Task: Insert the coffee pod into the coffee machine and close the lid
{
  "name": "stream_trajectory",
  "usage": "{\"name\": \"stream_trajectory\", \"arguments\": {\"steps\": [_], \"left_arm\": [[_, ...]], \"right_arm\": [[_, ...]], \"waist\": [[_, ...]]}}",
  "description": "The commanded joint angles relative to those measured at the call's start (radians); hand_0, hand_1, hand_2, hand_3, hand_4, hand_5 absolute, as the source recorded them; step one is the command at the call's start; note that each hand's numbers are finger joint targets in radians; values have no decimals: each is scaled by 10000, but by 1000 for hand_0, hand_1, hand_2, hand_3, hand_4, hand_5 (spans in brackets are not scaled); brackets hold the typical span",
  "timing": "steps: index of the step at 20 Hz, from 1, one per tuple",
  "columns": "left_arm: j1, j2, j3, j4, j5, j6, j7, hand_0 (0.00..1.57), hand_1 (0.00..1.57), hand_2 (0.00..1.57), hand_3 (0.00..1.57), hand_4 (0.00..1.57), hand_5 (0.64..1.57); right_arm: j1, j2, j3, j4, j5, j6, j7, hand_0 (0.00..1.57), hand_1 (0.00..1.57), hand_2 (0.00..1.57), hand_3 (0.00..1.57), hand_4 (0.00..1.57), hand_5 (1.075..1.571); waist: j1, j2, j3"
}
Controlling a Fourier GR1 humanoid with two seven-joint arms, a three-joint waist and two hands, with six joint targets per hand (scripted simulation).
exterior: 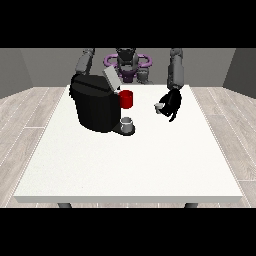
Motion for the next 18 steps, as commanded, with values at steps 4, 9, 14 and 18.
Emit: {"name": "stream_trajectory", "arguments": {"steps": [4,9,14,18], "left_arm": [[413,-667,-12,123,-4,396,-1163,1529,1529,1514,1409,714,1571],[279,-596,145,393,-94,362,-1784,1208,1208,1317,1330,680,1571],[-136,-1276,349,436,227,-260,-902,1457,1457,1437,1348,571,1571],[-1062,-966,405,192,138,-737,-578,1404,1404,1377,1284,602,1571]], "right_arm": [[738,-214,-253,534,-259,419,-563,0,0,0,0,392,1571],[603,-284,-602,892,-637,523,-648,0,0,0,0,300,1571],[671,-74,-165,989,-221,190,-178,0,0,0,0,283,1571],[509,-278,-190,1322,-84,318,-674,0,0,0,0,262,1571]], "waist": [[184,-448,-86],[385,-630,-84],[415,-1368,-85],[259,-1335,-83]]}}
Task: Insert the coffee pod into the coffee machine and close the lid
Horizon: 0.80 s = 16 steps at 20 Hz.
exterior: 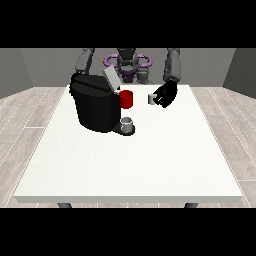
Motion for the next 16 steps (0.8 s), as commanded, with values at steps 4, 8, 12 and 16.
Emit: {"name": "stream_trajectory", "arguments": {"steps": [4,8,12,16], "left_arm": [[-670,-559,176,-473,312,-699,730,1364,1364,1385,1326,563,1571],[-1205,-488,337,-502,478,-1234,1283,1451,1451,1446,1387,604,1571],[-845,-529,224,-1009,407,-1518,1138,1461,1461,1471,1425,629,1571],[-706,-1135,14,-1582,368,-1555,1908,1501,1501,1473,1402,635,1571]], "right_arm": [[-93,-27,15,563,171,-161,44,0,0,0,0,249,1571],[118,112,154,221,-11,7,442,0,0,0,0,335,1571],[90,-523,-186,355,-134,329,512,0,0,0,0,314,1571],[751,-794,-473,885,-312,714,-127,0,0,0,0,173,1571]], "waist": [[242,-639,-2],[-193,-1097,-2],[150,-1072,-2],[249,-1455,0]]}}
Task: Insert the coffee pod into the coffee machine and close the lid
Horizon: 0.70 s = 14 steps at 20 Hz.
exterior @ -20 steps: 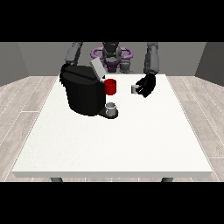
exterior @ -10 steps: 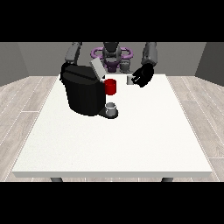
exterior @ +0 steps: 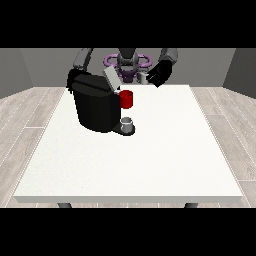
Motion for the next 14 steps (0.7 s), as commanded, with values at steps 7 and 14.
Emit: {"name": "stream_trajectory", "arguments": {"steps": [7,14], "left_arm": [[-1124,-136,750,-683,691,-564,1018,1346,1346,1432,1391,655,1571],[-2340,-53,1149,-359,807,-385,1627,1354,1354,1410,1351,602,1571]], "right_arm": [[-530,-378,-445,402,-440,393,-191,0,0,0,0,219,1571],[-1283,-676,-470,718,-433,915,-1060,0,0,0,0,136,1571]], "waist": [[-106,381,0],[-441,1569,3]]}}
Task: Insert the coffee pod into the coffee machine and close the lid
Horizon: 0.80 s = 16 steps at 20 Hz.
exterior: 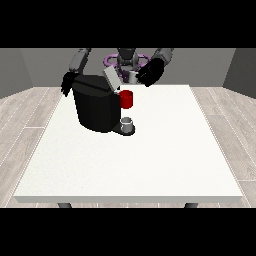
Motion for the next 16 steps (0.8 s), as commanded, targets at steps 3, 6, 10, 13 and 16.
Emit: {"name": "stream_trajectory", "arguments": {"steps": [3,6,10,13,16], "left_arm": [[-1217,987,942,749,210,243,347,1454,1454,1467,1359,653,1571],[-1039,742,814,847,146,582,-92,1388,1388,1442,1356,629,1571],[-1937,895,1104,740,457,357,442,1489,1489,1476,1411,599,1571],[-2177,1061,1176,905,336,676,626,1454,1454,1477,1395,596,1571],[-2365,1404,1447,1082,711,148,427,1438,1438,1475,1389,595,1571]], "right_arm": [[-485,106,745,-616,304,455,55,0,0,0,0,0,1571],[-734,129,697,-662,47,712,248,0,0,0,0,68,1571],[-1063,-165,374,262,134,895,-816,0,0,0,0,301,1571],[-1298,-238,307,181,66,862,-516,0,0,0,0,267,1571],[-1496,70,301,283,46,513,-297,0,0,0,0,202,1571]], "waist": [[-894,1006,-5],[-860,1115,-4],[-688,1743,2],[-959,1759,1],[-801,1889,-1]]}}
